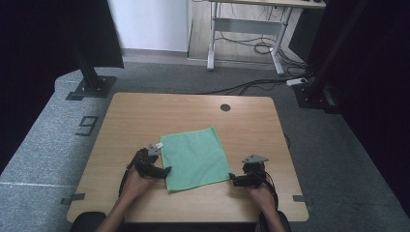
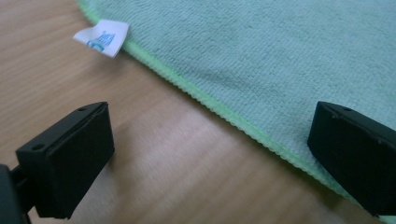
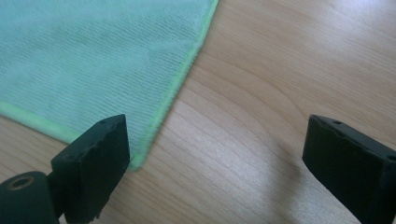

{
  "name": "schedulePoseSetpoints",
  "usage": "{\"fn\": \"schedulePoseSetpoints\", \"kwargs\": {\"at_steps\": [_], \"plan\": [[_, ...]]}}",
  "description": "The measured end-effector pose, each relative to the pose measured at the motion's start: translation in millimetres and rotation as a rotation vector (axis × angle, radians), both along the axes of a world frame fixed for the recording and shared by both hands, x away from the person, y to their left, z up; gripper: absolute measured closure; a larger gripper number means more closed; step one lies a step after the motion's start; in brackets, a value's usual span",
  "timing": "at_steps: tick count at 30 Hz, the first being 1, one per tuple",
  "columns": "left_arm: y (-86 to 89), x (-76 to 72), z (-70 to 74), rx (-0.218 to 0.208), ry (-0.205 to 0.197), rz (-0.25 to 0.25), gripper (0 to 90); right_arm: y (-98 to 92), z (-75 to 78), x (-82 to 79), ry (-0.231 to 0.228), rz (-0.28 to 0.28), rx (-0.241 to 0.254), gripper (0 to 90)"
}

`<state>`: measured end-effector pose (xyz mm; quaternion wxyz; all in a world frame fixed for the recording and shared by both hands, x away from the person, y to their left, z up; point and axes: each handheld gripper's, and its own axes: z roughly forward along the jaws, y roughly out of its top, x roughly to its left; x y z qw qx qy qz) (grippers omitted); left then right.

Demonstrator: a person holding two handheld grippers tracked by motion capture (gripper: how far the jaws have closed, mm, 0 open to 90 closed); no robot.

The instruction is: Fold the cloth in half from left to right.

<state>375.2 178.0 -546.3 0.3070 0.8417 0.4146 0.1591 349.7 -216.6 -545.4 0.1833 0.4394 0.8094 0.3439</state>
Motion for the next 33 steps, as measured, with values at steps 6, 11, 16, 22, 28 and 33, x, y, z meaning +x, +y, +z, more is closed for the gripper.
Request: {"fn": "schedulePoseSetpoints", "kwargs": {"at_steps": [6, 11, 16, 22, 28, 33], "plan": [[-1.6, -8.8, 0.7, 0.004, 0.011, -0.008, 0.3, 6.4, -0.6, 1.3, -0.002, 0.013, 0.004, 7.4], [-0.2, -8.7, 4.7, 0.024, -0.004, -0.029, 0.3, 6.9, -5.1, 4.1, 0.016, 0.009, -0.016, 7.2], [13.2, 5.2, 16.6, -0.008, -0.029, 0.005, 0.2, 2.7, -5.7, 5.5, 0.025, -0.001, -0.008, 7.0], [29.8, 36.2, 27.0, -0.053, -0.054, 0.065, 2.3, 1.1, -6.4, 6.8, 0.031, -0.003, -0.002, 6.5], [34.7, 61.7, 30.0, -0.063, -0.062, 0.089, 4.6, 0.3, -6.6, 7.0, 0.03, -0.002, 0.0, 6.4], [38.4, 77.5, 26.9, -0.071, -0.053, 0.117, 4.7, 0.1, -6.7, 7.0, 0.028, 0.0, 0.001, 6.4]]}}
